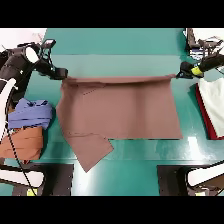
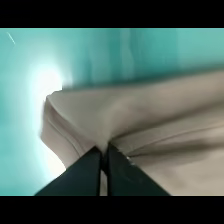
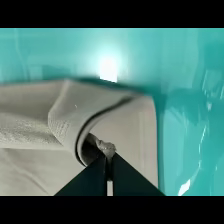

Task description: Fold the shirts.

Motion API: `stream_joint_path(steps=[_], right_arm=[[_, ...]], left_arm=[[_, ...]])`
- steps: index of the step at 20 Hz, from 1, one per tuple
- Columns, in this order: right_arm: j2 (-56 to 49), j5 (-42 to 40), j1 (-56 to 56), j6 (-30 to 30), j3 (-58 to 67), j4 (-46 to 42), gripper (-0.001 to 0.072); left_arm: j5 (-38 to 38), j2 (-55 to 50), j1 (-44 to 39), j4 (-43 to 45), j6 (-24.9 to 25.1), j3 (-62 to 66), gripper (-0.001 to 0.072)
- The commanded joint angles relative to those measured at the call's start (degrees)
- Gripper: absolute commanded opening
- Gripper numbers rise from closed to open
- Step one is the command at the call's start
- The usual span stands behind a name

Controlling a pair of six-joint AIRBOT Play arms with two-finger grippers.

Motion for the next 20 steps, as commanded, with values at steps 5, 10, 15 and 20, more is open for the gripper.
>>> stream_joint_path(steps=[5,10,15,20], right_arm=[[1.20,-1.64,2.64,-0.11,-12.15,-0.52,0.0013],[1.57,2.64,2.16,0.70,-10.99,-0.26,0.0365],[12.52,7.21,-2.14,-1.27,-15.58,-2.10,0.0365],[26.38,4.70,-4.96,-1.27,-26.86,-2.03,0.0364]], left_arm=[[-1.60,-0.42,0.81,-11.67,4.26,-8.31,0.0028],[-7.96,0.39,1.51,-10.49,0.83,-8.17,0.0499],[-15.08,13.53,5.49,-3.34,0.61,-13.05,0.0501],[-16.22,31.56,5.46,-4.87,-4.31,-34.67,0.0501]])
